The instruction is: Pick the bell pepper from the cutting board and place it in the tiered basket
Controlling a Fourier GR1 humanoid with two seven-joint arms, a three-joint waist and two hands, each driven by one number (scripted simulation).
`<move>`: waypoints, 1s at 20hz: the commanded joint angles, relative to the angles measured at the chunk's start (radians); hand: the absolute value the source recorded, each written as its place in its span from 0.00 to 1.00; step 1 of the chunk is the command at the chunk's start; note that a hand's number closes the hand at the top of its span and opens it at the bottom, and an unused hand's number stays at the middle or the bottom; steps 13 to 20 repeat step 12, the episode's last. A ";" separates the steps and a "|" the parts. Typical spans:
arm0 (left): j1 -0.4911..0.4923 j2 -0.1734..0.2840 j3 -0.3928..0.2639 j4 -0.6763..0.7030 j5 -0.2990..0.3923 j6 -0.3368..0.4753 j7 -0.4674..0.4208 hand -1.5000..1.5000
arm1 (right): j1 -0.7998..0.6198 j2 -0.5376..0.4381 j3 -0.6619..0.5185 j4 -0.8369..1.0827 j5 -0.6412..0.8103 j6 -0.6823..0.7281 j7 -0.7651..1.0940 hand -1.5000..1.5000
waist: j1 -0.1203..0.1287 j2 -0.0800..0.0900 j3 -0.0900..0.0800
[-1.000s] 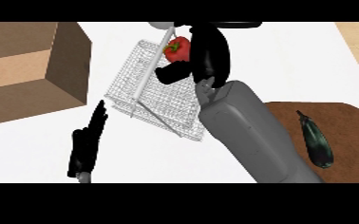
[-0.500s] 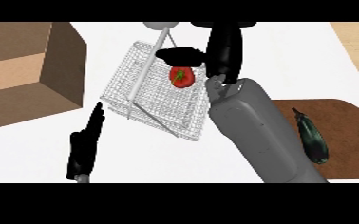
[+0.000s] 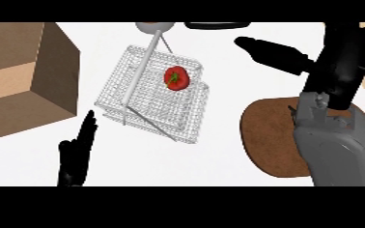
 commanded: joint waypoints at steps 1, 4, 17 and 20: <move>0.029 0.007 -0.001 -0.035 0.012 -0.016 0.000 0.50 | 0.181 -0.135 -0.133 -0.240 -0.133 0.102 0.055 0.00 | -0.013 0.000 0.001; 0.020 -0.019 0.017 0.072 0.004 0.003 -0.083 0.50 | 0.323 -0.207 -0.212 -0.415 -0.245 0.160 0.056 0.00 | -0.031 0.003 0.000; 0.034 -0.038 -0.005 0.024 -0.003 0.013 -0.056 0.50 | 0.673 -0.299 -0.556 -0.661 -0.722 0.294 -0.090 0.00 | -0.027 0.002 0.003; 0.034 -0.038 -0.005 0.024 -0.003 0.013 -0.056 0.50 | 0.673 -0.299 -0.556 -0.661 -0.722 0.294 -0.090 0.00 | -0.027 0.002 0.003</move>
